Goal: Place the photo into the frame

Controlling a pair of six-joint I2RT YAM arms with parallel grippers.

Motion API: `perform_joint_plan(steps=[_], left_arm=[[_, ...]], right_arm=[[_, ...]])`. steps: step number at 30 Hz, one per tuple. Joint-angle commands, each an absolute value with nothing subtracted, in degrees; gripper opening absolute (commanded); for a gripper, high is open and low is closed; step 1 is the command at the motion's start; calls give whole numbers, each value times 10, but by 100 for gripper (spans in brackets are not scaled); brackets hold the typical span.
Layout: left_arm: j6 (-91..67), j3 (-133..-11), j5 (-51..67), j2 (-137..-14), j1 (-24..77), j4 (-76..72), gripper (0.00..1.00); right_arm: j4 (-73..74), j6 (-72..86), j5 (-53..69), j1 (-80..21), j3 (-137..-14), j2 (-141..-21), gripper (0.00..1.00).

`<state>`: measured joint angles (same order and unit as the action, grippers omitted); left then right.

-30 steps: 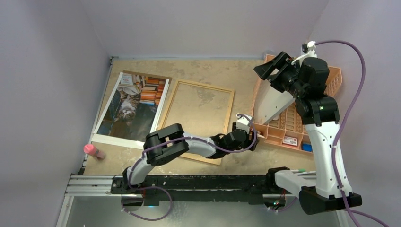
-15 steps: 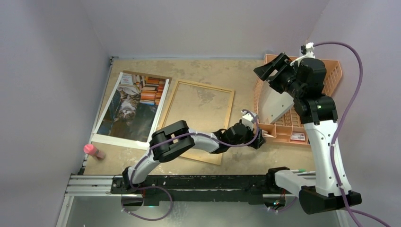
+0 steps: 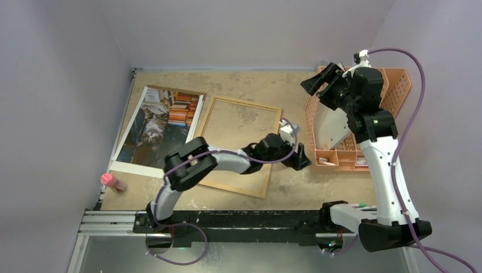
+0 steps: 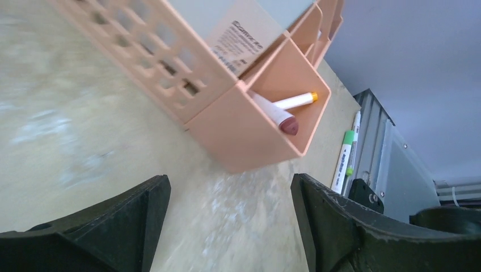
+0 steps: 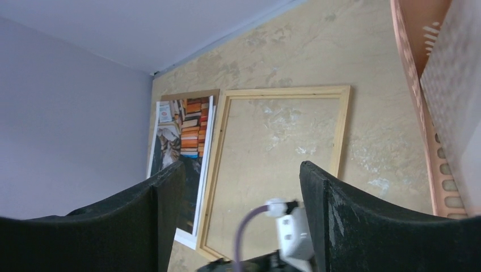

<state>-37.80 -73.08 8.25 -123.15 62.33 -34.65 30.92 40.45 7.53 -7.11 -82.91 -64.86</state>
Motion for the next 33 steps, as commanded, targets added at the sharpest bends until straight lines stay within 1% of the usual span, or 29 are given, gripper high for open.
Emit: perform_joint_plan(steps=[1, 4, 11, 15, 19, 24, 28, 31, 33], left_arm=[[-317, -656, 42, -1069, 594, -298, 83], [-290, -625, -29, -985, 581, -197, 84], [-288, -577, -187, -813, 502, 21, 84], [-306, -544, -267, -729, 460, 120, 84], [-316, -504, -320, -666, 436, 159, 88], [-322, -474, -330, -630, 412, 153, 93], [-326, -467, -326, -636, 394, 142, 93], [-332, -467, -328, -653, 379, 133, 93], [-334, -470, -317, -666, 368, 126, 93]], right_arm=[[245, 350, 121, -71, -818, -672, 75], [204, 358, 140, -86, -797, -694, 73], [124, 407, 81, -224, -780, -780, 69], [122, 420, 65, -268, -773, -843, 67], [131, 419, 83, -303, -741, -903, 67], [125, 415, 96, -324, -667, -947, 67], [129, 407, 82, -327, -627, -967, 68], [120, 409, 69, -326, -600, -969, 73], [113, 410, 76, -327, -583, -973, 73]])
